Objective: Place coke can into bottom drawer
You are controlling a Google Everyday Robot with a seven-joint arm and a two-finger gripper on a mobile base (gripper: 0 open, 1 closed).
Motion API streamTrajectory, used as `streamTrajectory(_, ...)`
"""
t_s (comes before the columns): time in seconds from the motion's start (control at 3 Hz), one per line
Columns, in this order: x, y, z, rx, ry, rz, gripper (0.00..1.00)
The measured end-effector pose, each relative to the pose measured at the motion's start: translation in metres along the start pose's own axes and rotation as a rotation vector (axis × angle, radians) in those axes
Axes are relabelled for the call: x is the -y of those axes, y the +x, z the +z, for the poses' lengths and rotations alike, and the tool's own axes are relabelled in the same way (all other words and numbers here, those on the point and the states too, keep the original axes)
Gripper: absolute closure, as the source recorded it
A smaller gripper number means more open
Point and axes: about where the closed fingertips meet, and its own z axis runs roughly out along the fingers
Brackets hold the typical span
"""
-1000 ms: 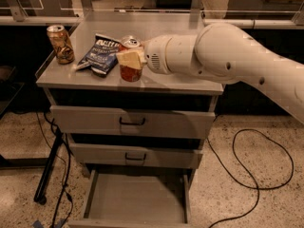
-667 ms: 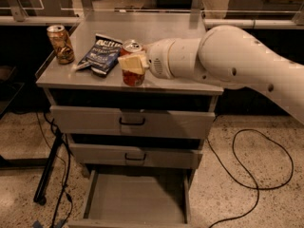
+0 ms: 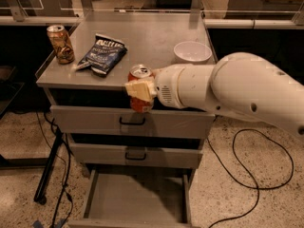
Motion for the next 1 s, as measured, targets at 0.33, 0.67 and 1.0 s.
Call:
streamTrajectory(0.33, 0.0, 0.007, -0.001, -0.009, 0.002, 0.005, 1.0)
streamTrajectory(0.67, -0.003, 0.01, -0.001, -0.017, 0.0, 0.014, 1.0)
streamTrajectory(1.0, -0.012, 0.036, 0.003, -0.052, 0.001, 0.067, 1.0)
